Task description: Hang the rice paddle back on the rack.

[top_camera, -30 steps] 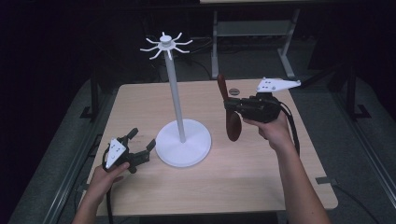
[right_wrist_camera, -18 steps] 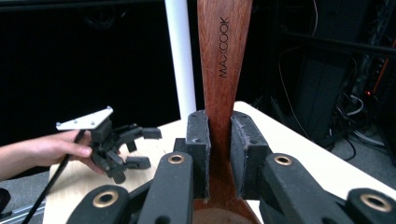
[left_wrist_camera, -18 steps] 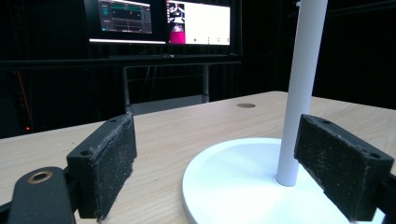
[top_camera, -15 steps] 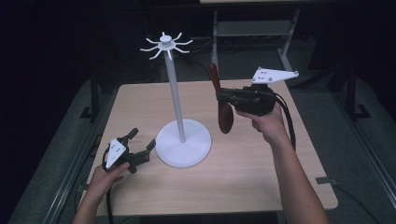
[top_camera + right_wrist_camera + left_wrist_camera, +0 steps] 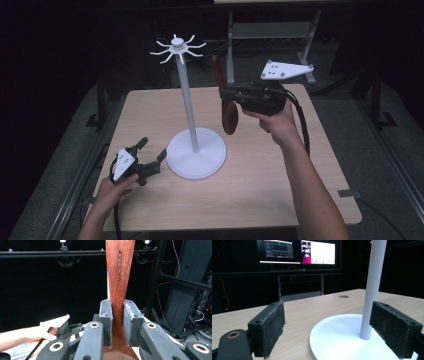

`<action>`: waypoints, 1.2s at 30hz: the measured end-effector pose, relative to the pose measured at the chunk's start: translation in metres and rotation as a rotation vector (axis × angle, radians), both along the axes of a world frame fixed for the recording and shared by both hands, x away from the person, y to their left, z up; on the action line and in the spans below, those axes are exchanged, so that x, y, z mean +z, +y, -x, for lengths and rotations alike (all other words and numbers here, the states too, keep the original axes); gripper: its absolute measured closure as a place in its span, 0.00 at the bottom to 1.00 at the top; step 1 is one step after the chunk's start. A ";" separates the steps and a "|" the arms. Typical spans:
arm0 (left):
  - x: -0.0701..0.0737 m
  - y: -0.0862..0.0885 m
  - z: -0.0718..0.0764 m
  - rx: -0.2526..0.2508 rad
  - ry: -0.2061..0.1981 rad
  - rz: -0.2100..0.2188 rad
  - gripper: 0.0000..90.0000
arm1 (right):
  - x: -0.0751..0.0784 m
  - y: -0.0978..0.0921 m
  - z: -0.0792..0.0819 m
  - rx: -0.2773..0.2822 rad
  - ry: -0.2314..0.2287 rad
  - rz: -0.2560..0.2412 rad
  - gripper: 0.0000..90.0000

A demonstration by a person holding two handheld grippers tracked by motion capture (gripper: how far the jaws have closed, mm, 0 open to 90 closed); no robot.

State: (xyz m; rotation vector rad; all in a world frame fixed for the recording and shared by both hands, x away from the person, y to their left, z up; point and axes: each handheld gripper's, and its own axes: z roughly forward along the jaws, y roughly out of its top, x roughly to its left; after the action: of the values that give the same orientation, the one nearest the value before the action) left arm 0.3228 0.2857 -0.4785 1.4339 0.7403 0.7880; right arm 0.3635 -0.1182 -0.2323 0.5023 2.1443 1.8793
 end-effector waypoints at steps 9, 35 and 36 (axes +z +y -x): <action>0.000 0.000 0.000 -0.001 -0.001 -0.001 0.14 | 0.011 0.011 -0.003 0.023 -0.011 -0.011 0.87; 0.000 0.000 0.000 -0.002 -0.008 -0.007 0.14 | 0.013 0.036 -0.014 0.018 -0.009 0.034 0.85; 0.000 0.000 0.000 -0.003 -0.009 -0.007 0.14 | 0.013 0.036 -0.014 0.018 -0.009 0.034 0.85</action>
State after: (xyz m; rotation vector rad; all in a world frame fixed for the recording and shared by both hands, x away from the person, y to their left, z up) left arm 0.3224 0.2857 -0.4785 1.4360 0.7291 0.7951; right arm 0.3771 -0.0818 -0.2192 0.4677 2.1780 1.8480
